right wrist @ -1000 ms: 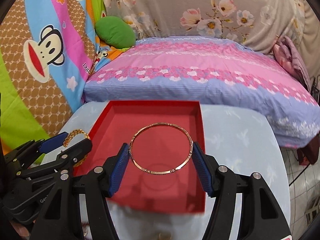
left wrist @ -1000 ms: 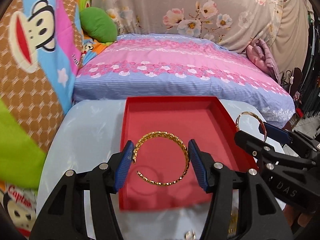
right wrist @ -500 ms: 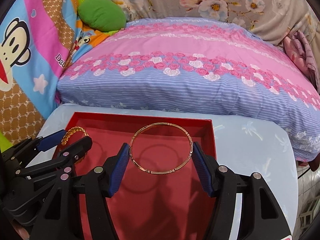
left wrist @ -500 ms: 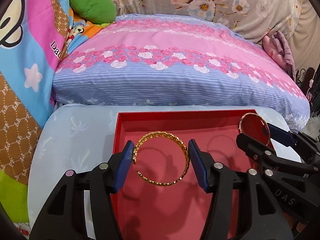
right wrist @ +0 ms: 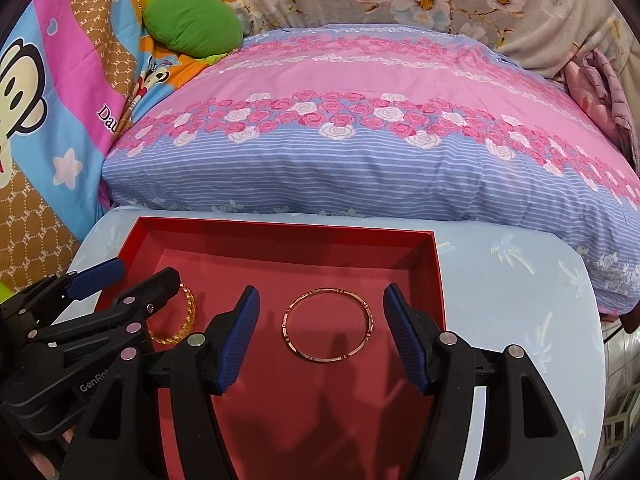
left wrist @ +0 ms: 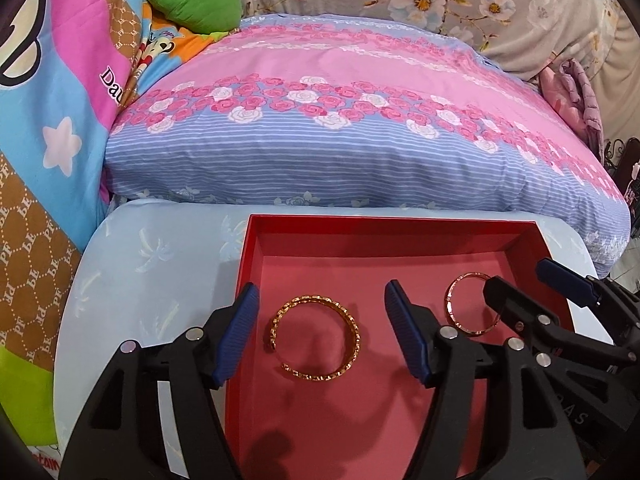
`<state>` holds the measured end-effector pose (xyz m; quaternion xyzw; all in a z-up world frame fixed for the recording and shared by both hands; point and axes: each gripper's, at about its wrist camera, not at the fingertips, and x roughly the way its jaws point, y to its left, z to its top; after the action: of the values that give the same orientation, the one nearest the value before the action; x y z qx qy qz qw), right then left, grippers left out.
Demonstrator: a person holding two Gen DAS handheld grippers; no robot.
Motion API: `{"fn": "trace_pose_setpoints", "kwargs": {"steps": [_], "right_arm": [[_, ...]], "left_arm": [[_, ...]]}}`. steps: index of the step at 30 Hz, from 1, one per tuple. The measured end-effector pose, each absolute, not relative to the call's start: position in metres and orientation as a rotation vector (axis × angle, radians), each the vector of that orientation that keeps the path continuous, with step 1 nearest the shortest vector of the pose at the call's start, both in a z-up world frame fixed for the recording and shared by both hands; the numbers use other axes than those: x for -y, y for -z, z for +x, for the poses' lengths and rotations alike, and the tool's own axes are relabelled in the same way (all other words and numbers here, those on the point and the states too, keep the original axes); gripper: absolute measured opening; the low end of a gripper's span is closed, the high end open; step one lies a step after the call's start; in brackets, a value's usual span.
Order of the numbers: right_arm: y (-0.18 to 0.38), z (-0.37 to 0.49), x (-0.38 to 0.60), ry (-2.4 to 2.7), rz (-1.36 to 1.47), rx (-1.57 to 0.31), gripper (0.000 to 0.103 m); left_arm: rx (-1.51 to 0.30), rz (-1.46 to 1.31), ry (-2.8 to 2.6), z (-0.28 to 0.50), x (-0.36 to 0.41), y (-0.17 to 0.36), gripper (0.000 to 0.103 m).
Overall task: Organize jewelry
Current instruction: 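Carry both bangles into the red tray and open both tools to release them, then move both open tools back over the remaining bead bracelets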
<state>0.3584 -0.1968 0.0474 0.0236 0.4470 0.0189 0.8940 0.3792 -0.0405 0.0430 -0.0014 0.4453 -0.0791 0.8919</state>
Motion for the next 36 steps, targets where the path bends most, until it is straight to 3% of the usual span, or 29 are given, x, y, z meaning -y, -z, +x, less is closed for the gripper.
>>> {"fn": "trace_pose_setpoints", "kwargs": {"steps": [11,23,36], "right_arm": [[-0.079,0.322,0.199,-0.036,0.036,-0.857,0.063],[-0.122,0.215,0.194,-0.048,0.021,-0.785,0.063],[-0.102,0.101,0.190,-0.048,0.025,-0.818,0.063]], "left_arm": [[-0.865,0.020,0.175,0.351,0.045,-0.073,0.063],[-0.791,0.047,0.202,0.246,0.044,-0.114,0.064],[-0.810,0.055,0.217,0.140,0.040,-0.091,0.067]]}}
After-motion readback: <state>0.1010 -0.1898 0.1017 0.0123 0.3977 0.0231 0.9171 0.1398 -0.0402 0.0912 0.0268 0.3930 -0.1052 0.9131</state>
